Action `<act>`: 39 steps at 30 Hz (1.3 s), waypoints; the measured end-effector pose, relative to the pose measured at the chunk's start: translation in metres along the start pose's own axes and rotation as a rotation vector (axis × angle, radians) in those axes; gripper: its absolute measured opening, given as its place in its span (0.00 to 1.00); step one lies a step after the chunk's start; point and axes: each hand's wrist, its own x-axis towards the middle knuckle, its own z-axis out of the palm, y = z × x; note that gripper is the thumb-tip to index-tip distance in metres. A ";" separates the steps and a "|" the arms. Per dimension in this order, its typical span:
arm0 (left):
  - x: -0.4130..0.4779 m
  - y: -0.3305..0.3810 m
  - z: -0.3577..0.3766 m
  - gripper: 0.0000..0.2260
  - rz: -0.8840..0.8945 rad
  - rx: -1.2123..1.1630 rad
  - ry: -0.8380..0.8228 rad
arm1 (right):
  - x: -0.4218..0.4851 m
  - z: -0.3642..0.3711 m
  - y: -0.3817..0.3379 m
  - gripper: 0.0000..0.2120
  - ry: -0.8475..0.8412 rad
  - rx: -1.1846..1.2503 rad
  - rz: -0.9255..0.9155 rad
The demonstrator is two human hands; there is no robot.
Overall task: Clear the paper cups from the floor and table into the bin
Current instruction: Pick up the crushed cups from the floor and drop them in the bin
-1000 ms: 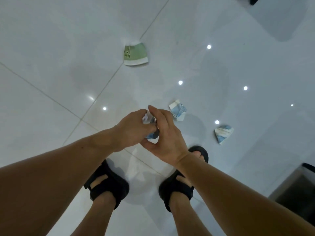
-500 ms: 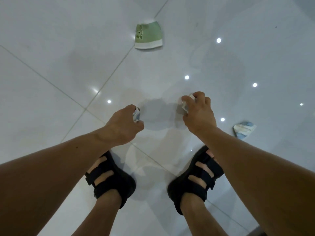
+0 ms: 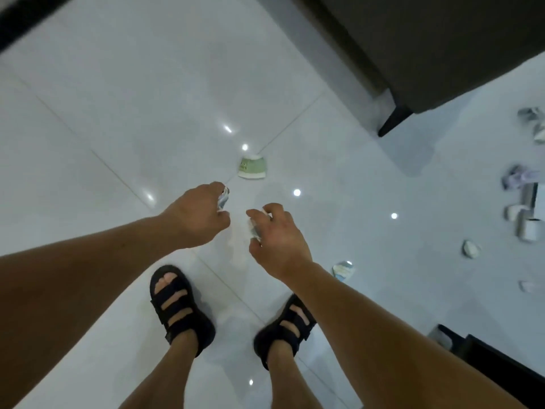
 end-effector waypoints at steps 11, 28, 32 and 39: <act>-0.206 0.083 -0.200 0.05 0.021 -0.142 0.198 | -0.108 -0.227 -0.175 0.26 0.058 -0.170 -0.154; -0.532 0.103 -0.288 0.05 -0.277 -0.394 0.755 | -0.239 -0.360 -0.401 0.28 0.131 -0.375 -0.729; -0.600 0.083 -0.268 0.04 -0.374 -0.425 0.867 | -0.274 -0.341 -0.456 0.27 0.101 -0.410 -0.884; -0.711 0.026 -0.210 0.04 -0.542 -0.525 1.033 | -0.348 -0.269 -0.539 0.27 0.008 -0.497 -1.127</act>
